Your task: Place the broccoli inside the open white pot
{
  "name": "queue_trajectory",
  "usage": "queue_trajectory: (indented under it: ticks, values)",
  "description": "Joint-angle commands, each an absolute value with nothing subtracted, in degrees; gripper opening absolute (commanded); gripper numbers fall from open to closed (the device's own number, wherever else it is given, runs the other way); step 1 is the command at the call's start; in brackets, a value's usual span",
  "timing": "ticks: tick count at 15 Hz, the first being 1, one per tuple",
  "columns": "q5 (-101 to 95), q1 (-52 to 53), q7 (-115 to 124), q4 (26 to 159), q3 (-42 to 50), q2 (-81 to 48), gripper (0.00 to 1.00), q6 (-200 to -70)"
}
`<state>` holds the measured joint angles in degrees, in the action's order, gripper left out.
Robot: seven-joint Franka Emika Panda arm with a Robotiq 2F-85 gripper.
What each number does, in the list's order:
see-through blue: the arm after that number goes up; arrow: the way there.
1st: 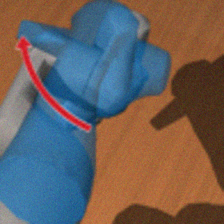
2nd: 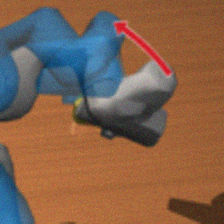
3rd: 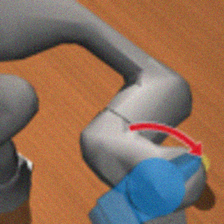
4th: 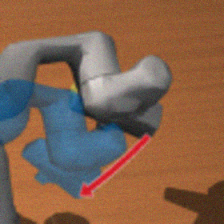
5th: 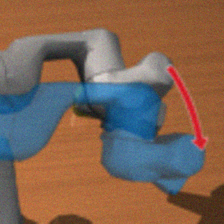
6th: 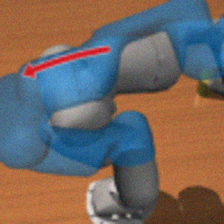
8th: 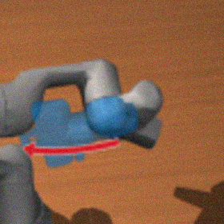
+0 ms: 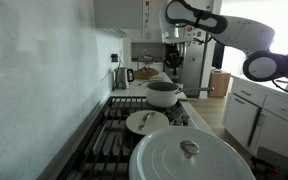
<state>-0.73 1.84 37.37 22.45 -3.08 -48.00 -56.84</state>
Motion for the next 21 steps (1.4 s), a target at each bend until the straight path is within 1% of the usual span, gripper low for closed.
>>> queue_trajectory:
  ticks: [1,11,15,16,17,18,20,21]
  values:
    - [-1.66,2.78,38.17,21.83,-2.59,-49.5,0.01,-56.89]
    - [-3.05,3.45,37.57,20.94,-2.33,-55.05,0.01,-67.88]
    - [-3.64,3.42,37.84,21.15,-2.15,-56.0,0.01,-70.38]
    - [-4.01,3.48,37.75,21.19,-2.06,-56.06,0.28,-70.55]
    - [-4.32,3.44,37.94,21.28,-2.14,-56.02,0.29,-70.53]
    - [-4.51,3.38,38.01,21.24,-2.22,-56.05,0.34,-70.71]
    - [-4.87,3.3,38.05,21.29,-2.33,-55.88,0.49,-70.74]
    - [-4.93,3.22,38.12,21.22,-2.39,-55.83,0.58,-70.81]
